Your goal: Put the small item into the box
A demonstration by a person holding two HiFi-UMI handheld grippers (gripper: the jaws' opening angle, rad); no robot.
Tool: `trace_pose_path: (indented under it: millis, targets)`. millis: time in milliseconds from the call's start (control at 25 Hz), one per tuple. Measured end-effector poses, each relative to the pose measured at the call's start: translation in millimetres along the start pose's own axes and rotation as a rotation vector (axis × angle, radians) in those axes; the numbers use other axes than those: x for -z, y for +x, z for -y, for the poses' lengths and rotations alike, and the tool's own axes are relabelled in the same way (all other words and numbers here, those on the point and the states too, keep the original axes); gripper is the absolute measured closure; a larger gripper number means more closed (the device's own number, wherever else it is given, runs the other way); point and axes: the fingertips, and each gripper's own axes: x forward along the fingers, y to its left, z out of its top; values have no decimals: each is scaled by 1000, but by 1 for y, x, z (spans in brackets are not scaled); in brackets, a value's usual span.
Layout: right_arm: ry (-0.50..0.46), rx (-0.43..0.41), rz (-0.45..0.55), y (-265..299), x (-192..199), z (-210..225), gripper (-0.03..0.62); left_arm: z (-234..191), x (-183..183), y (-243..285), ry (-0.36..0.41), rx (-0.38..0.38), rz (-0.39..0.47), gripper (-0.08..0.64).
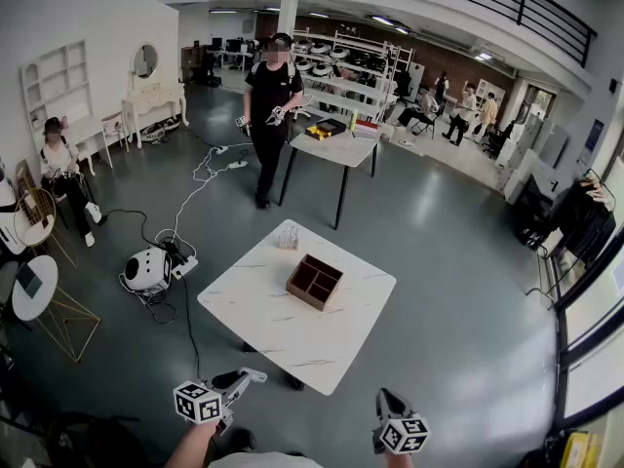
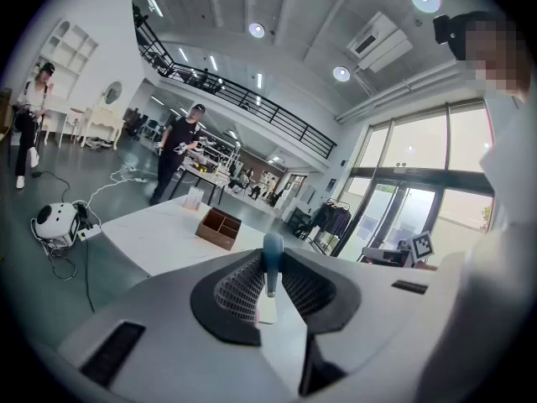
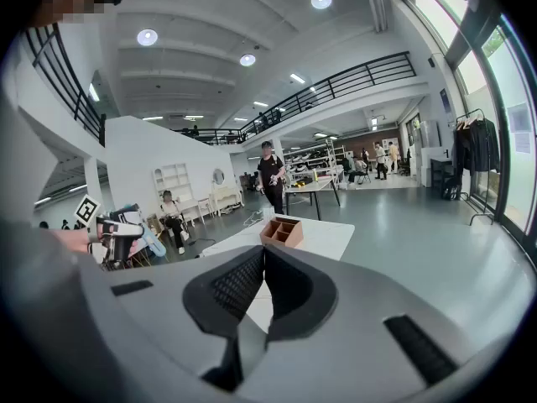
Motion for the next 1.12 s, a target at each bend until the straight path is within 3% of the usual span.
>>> trace_pose_path:
  millis: [480,1120]
  targets:
    - [-1,7,-2,6,-4,-4,566,-8,-3,4,-1,16,2,488]
    - [53,96,-18,13,-3,-22,566,-33,-12,9,-4,72,-35,488]
